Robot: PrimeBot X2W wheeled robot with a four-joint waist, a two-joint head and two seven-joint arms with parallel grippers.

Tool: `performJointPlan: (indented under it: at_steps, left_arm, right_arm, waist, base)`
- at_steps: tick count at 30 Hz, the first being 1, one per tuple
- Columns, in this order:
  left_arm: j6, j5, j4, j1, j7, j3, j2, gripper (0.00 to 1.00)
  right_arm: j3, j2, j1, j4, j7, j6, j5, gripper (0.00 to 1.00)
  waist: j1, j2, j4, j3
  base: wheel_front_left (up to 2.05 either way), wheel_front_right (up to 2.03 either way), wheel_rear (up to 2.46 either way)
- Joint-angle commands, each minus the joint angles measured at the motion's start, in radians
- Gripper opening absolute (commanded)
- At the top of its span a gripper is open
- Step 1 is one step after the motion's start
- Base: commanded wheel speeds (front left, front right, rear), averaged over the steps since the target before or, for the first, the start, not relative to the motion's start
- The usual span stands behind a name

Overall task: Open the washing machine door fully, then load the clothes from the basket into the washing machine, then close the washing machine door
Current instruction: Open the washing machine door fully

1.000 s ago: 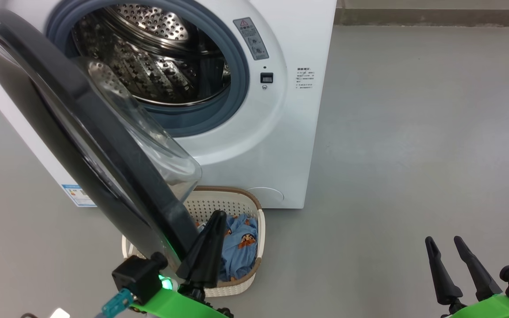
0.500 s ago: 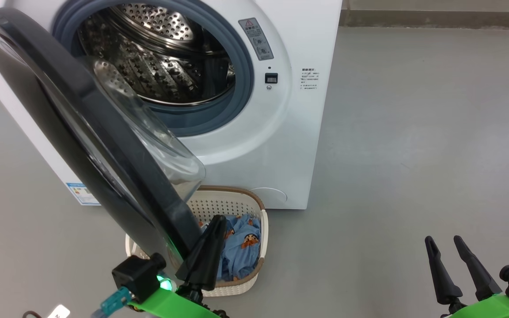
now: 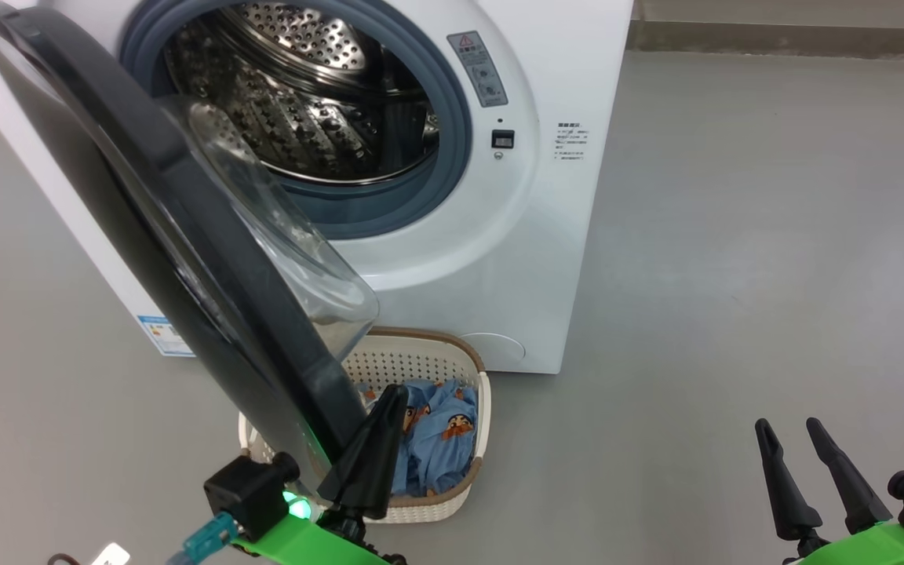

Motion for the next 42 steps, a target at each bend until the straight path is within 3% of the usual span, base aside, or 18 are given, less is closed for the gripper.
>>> performJointPlan:
  at_steps: [1,25,42]
  left_arm:
    - [0.02,-0.011,-0.011,-0.035,-0.014,0.064,0.028,0.0]
    - [0.042,-0.01,-0.023,0.005,0.026,0.028,0.05,0.0]
    - [0.097,-0.011,-0.09,0.062,0.043,0.062,0.103,0.0]
  right_arm:
    - [0.014,-0.025,-0.031,-0.024,-0.012,0.008,-0.009,1.0]
    - [0.022,-0.032,-0.013,-0.022,-0.012,0.008,-0.008,1.0]
    - [0.024,-0.023,-0.009,-0.026,-0.012,0.008,-0.011,1.0]
  waist:
    - [0.0001,0.0,0.01,0.001]
    - [0.0001,0.0,0.183,-0.03]
    - [0.0001,0.0,0.279,-0.038]
  base:
    - [0.0,0.0,0.0]
    - [0.0,0.0,0.0]
    - [0.0,0.0,0.0]
